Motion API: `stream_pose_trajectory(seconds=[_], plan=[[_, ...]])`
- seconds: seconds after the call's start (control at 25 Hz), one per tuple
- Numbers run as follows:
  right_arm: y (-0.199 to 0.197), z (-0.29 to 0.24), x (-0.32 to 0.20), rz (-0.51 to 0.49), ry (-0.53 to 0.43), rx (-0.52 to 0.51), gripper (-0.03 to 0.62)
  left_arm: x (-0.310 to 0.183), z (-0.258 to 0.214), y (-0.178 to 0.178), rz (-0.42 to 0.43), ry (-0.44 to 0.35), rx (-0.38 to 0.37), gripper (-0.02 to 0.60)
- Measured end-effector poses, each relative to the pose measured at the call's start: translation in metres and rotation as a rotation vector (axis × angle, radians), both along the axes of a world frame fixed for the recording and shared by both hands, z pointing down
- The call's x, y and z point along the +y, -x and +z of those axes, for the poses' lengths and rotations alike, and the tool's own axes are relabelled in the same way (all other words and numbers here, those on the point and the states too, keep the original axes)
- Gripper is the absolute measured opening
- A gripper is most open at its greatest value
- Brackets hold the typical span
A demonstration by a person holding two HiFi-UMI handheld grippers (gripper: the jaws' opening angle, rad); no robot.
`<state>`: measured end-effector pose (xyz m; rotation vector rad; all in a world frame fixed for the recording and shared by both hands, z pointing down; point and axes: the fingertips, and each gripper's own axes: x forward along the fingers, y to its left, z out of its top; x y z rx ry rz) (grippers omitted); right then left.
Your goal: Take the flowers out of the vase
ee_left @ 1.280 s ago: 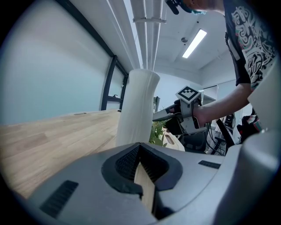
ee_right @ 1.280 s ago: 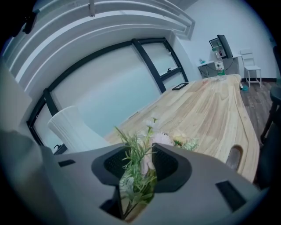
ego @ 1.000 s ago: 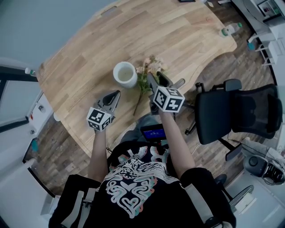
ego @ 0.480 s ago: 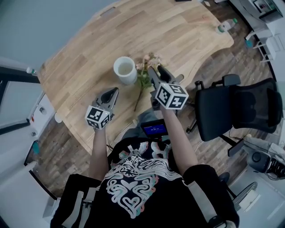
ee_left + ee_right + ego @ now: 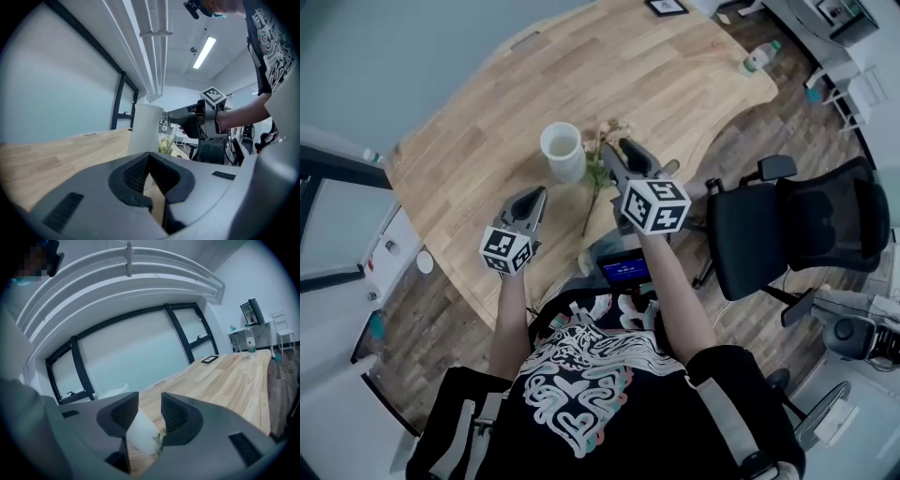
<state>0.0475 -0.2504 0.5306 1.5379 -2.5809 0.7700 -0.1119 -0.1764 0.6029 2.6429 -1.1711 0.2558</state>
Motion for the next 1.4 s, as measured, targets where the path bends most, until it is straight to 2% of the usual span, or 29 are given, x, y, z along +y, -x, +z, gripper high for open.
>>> stream_pose_trajectory(seconds=[0.24,0.36,0.44,0.64,0.72,0.88,1.0,1.12,1.28,1.4], plan=[[-0.004,-0.025,0.015,-0.010,-0.063,0.070,0.149,-0.002,-0.035,-0.003,-0.024,-0.035,0.032,0.003],[-0.004,-0.036,0.031,0.000,-0.104,0.084,0.005,0.001,-0.061,-0.006,-0.042,-0.039,0.099,0.003],[0.000,-0.042,0.042,-0.023,-0.122,0.083,0.005,0.005,-0.076,-0.009,-0.045,-0.038,0.121,0.003],[0.012,-0.075,0.079,-0.153,-0.229,0.016,0.005,0.021,-0.101,-0.017,-0.059,-0.028,0.100,0.003],[0.013,-0.078,0.092,-0.179,-0.248,0.039,0.005,0.031,-0.112,-0.018,-0.070,-0.037,0.105,0.003],[0.000,-0.076,0.123,-0.155,-0.240,0.049,0.005,0.056,-0.131,-0.022,-0.106,-0.087,0.096,0.003],[-0.013,-0.083,0.155,-0.119,-0.253,0.075,0.005,0.086,-0.150,-0.021,-0.186,-0.175,0.048,0.003],[-0.029,-0.099,0.188,-0.069,-0.295,0.089,0.005,0.124,-0.168,-0.027,-0.232,-0.236,0.033,0.003],[-0.031,-0.108,0.229,-0.105,-0.321,0.053,0.005,0.166,-0.172,-0.036,-0.257,-0.228,0.011,0.003],[-0.024,-0.112,0.257,-0.156,-0.339,0.089,0.005,0.190,-0.174,-0.040,-0.267,-0.224,-0.026,0.003]])
